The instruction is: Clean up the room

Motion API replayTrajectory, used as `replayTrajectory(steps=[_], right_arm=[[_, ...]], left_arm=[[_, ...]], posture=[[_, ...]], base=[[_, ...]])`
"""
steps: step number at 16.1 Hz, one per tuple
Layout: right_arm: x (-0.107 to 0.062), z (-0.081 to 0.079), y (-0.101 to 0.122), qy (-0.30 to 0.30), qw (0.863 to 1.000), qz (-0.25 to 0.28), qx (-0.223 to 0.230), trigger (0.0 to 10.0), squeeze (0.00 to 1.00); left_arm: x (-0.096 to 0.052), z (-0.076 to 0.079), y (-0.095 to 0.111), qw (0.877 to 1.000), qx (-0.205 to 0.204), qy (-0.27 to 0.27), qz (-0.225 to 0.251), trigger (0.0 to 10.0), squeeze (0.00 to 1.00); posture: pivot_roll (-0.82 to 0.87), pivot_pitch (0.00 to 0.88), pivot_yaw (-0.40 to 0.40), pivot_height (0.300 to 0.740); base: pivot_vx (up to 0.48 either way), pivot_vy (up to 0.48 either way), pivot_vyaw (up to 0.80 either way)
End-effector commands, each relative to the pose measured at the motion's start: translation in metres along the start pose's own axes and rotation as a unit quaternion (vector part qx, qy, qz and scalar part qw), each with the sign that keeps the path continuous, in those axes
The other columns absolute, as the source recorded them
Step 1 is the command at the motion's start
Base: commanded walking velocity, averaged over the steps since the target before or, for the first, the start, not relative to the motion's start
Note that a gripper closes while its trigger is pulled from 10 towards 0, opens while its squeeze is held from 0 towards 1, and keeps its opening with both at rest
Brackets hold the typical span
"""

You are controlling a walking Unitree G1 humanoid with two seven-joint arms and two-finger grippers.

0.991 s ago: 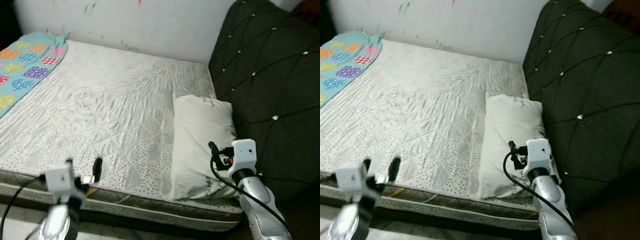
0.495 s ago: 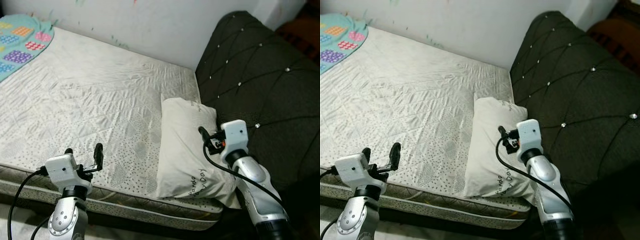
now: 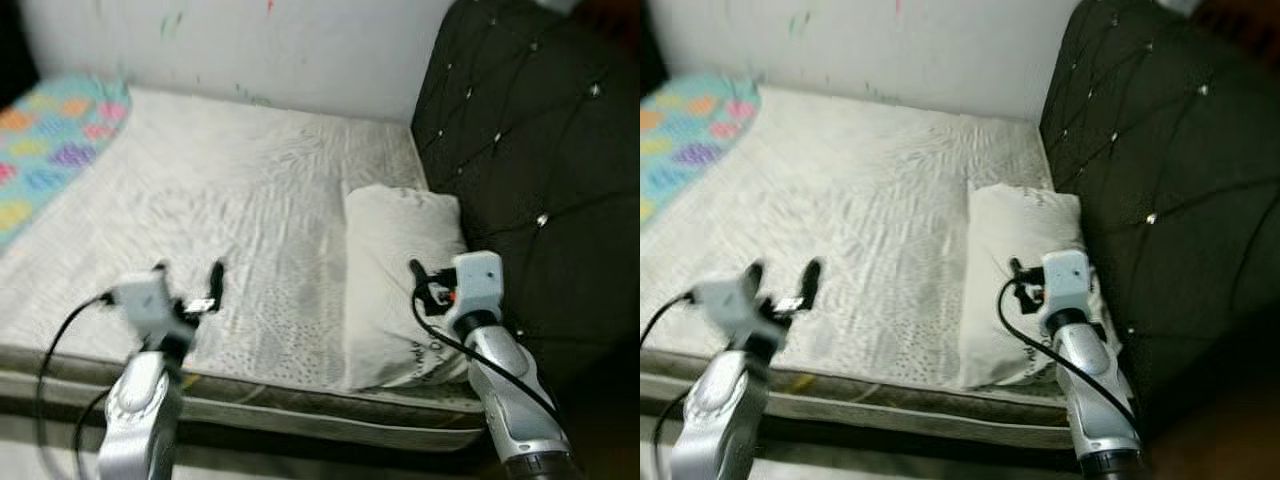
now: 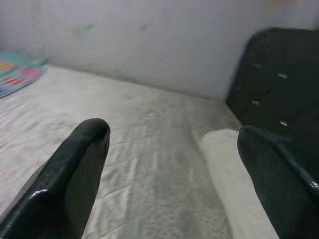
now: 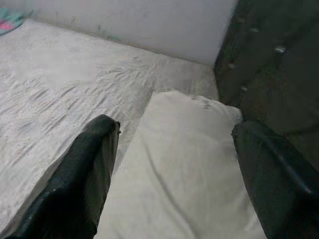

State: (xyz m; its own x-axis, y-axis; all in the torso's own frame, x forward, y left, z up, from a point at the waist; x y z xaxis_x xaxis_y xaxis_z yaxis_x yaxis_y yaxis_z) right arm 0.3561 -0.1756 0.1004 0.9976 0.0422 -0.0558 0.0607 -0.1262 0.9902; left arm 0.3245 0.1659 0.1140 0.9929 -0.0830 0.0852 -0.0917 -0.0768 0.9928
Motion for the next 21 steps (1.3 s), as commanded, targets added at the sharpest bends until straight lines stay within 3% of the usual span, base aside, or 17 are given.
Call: replayTrajectory(steps=[1, 5, 8, 13, 16, 21], right_arm=[[-0.003, 0.009, 0.010, -0.024, 0.999, 0.025, 0.005, 10.0, 0.00], [-0.001, 0.014, 0.010, -0.046, 0.998, 0.038, 0.003, 10.0, 0.00], [0.001, 0.018, 0.015, -0.054, 0.998, 0.044, 0.003, 10.0, 0.00], [-0.007, 0.008, 0.012, -0.021, 0.999, 0.036, -0.006, 10.0, 0.00], [-0.003, 0.003, 0.011, -0.023, 0.999, 0.035, 0.006, 10.0, 0.00], [-0.002, 0.000, 0.016, -0.005, 0.999, 0.036, -0.008, 10.0, 0.00]], left_arm=[[0.006, 0.010, -0.005, 1.000, 0.003, -0.027, -0.014, 10.0, 0.00], [0.008, 0.010, -0.002, 0.999, 0.012, -0.037, -0.012, 10.0, 0.00], [0.005, 0.006, -0.004, 0.999, 0.017, -0.024, -0.020, 10.0, 0.00], [-0.004, -0.005, -0.014, 0.999, 0.015, 0.004, -0.035, 10.0, 0.00], [-0.006, -0.009, -0.015, 0.999, 0.023, 0.011, -0.037, 10.0, 0.00], [-0.010, -0.001, -0.018, 0.999, 0.014, -0.001, -0.040, 10.0, 0.00]], posture=[[-0.13, 0.000, 0.022, 0.740], [-0.11, 0.000, 0.053, 0.740], [-0.11, 0.000, 0.031, 0.740], [-0.10, 0.000, -0.013, 0.740], [-0.08, 0.000, -0.015, 0.740], [-0.09, 0.000, -0.021, 0.740]], base=[[0.000, 0.000, 0.00], [0.000, 0.000, 0.00], [0.000, 0.000, 0.00], [0.000, 0.000, 0.00], [0.000, 0.000, 0.00], [0.000, 0.000, 0.00]])
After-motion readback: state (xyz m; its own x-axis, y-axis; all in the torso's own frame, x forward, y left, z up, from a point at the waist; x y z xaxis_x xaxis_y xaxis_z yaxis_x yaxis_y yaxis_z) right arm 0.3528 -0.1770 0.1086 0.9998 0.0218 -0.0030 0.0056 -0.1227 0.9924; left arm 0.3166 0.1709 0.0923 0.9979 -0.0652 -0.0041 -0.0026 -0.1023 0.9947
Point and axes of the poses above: a point about 5 cm out from each wrist's last joint towards the gripper, its own x axis pointing out of the wrist towards the gripper, its own y axis along the axis of the wrist's last joint, z = x × y, the point moved 6 cm from there along x, pointing out of the wrist towards the gripper, and after that the axes turned 14 degrees about x, right-handed, at the moved point
